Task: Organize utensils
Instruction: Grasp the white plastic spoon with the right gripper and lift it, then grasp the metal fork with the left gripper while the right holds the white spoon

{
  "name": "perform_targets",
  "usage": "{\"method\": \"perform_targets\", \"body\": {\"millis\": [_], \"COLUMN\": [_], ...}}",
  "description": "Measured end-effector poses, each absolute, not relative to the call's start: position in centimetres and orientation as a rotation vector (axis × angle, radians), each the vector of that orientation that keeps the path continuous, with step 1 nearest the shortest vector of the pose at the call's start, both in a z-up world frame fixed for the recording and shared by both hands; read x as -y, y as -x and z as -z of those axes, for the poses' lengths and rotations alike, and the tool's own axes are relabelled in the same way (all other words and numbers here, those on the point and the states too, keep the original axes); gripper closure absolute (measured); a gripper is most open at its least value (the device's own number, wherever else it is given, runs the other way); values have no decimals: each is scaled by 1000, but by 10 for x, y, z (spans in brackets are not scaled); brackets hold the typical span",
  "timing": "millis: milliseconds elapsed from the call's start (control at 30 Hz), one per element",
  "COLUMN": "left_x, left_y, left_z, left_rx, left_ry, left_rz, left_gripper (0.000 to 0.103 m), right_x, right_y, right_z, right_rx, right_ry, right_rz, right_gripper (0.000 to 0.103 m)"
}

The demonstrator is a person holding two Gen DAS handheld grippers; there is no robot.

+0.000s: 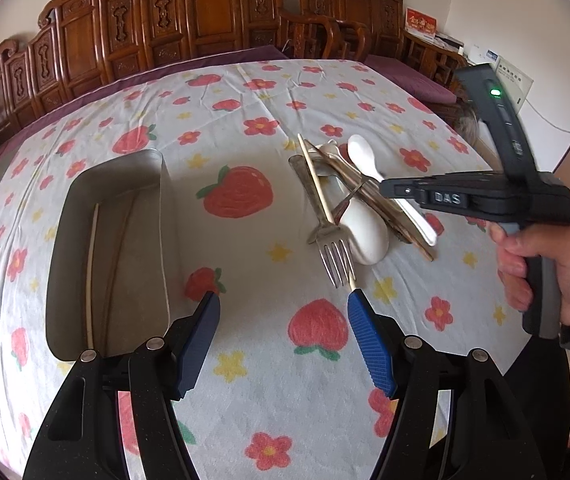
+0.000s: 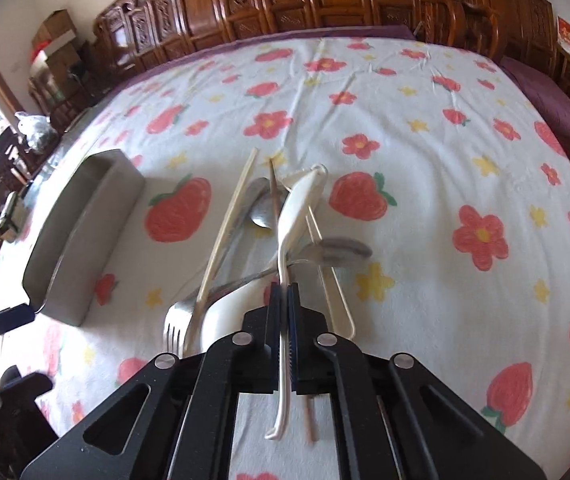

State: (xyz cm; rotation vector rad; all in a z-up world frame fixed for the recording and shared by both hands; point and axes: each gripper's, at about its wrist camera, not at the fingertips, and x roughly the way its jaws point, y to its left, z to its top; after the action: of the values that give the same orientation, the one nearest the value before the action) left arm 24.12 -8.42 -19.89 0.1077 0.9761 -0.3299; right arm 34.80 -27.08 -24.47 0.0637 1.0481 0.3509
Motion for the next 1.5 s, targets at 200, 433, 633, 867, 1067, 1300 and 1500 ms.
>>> {"method": "perform_targets", "body": {"millis": [200, 433, 633, 867, 1067, 1300, 1500], "left_x": [96, 113, 121, 136, 138, 135, 133], "left_y": [-252, -271, -295, -321, -332, -331, -326], "left_z": [205, 215, 226, 243, 256, 263, 259], "left_rx": [-992, -1022, -1066, -1128, -1161, -1206, -1185], "left_ry": [-96, -89, -59, -14, 19, 24, -37], "left_rz": [333, 348, 347, 362, 357, 346, 317], "left_gripper": [39, 39, 45, 54, 57, 77, 78], "right_x": [281, 298, 307, 318, 321, 326, 324], "right_y": [-328, -297, -284, -282, -282, -283, -282], "right_z": [235, 220, 224, 232, 226, 221, 221], "right_rx": [-1022, -994, -998, -1010, -998, -990, -989], "right_ry": [-28, -65, -63, -71, -85, -99, -87], "right_rz": [-362, -369, -359, -352, -361, -359, -362], "right_gripper": [99, 99, 99, 99, 99, 99, 99]}}
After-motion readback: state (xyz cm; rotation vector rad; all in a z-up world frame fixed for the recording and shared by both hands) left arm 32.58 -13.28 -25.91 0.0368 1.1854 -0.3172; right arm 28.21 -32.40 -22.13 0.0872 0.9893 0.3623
